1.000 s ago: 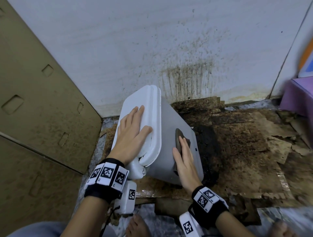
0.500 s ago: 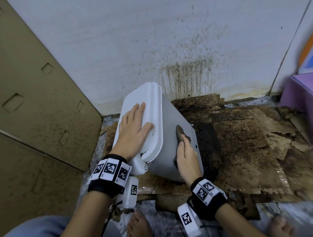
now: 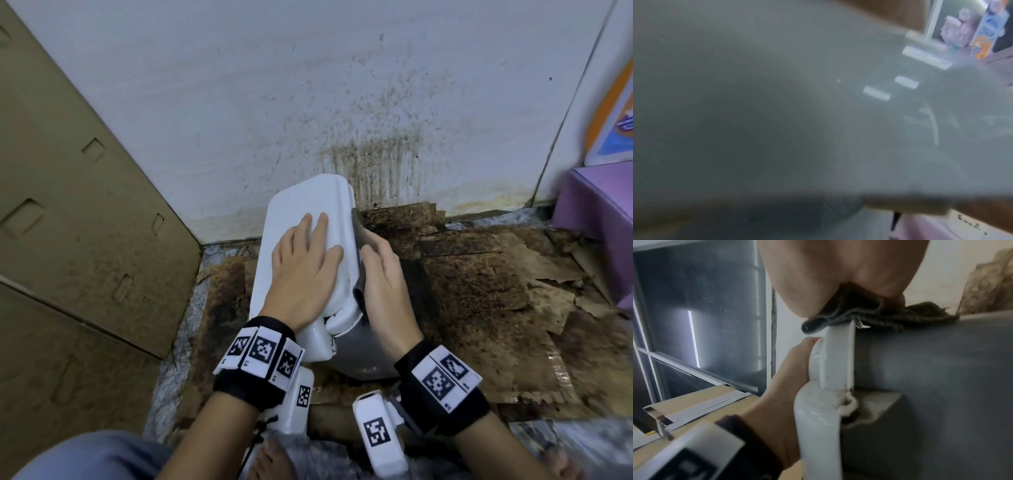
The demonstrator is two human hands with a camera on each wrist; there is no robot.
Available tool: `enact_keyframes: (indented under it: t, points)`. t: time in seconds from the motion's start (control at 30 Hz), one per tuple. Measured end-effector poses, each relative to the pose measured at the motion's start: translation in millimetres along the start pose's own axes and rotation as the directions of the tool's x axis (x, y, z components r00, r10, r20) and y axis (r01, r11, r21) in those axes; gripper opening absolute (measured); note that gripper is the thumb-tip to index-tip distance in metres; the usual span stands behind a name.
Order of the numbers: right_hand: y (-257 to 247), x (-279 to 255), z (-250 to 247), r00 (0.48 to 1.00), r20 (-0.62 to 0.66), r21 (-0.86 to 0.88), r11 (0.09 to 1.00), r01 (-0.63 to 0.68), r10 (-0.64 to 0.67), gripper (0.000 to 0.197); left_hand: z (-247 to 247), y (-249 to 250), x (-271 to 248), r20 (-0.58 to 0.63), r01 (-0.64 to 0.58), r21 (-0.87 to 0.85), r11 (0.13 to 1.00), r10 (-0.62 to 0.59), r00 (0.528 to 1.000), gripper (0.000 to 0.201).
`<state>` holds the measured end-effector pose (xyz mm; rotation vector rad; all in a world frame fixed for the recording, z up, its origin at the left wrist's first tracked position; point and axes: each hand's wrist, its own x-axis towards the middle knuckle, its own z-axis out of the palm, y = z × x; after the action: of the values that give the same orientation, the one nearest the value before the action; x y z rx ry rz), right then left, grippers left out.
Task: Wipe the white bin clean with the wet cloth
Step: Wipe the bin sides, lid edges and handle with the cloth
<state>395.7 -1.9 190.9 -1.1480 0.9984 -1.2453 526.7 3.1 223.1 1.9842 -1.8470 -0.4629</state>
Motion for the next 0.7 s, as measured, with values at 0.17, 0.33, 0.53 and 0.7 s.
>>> enact_keyframes:
  t: [0.17,0.33,0.53,0.7]
  points:
    - [-6.0,7.3,-26.9,0.997,0.068,-0.218,0.976,-0.018,0.034,0.043,10.8,22.1,3.2,0.012,-0.05,0.041,0.998,0.049,0.999,0.055]
    - [-11.8,14.4,-51.4,0.995,0.064,-0.317,0.947,-0.056,0.08,0.059,7.7,42.9,4.6,0.008,0.041,-0.427,0.903,-0.041,0.999,0.048]
    - [-17.9,18.6,-77.3,0.986,0.058,-0.342,0.931,-0.13,0.159,0.084,-9.7,27.6,0.9,-0.091,0.057,-0.764,0.643,-0.195,0.976,0.033]
    - [-27.2,17.5,-86.5,0.98,0.088,-0.389,0.912,-0.131,0.179,0.078,-2.6,-3.8,-3.9,-0.1,0.173,-0.433,0.884,-0.238,0.966,0.04]
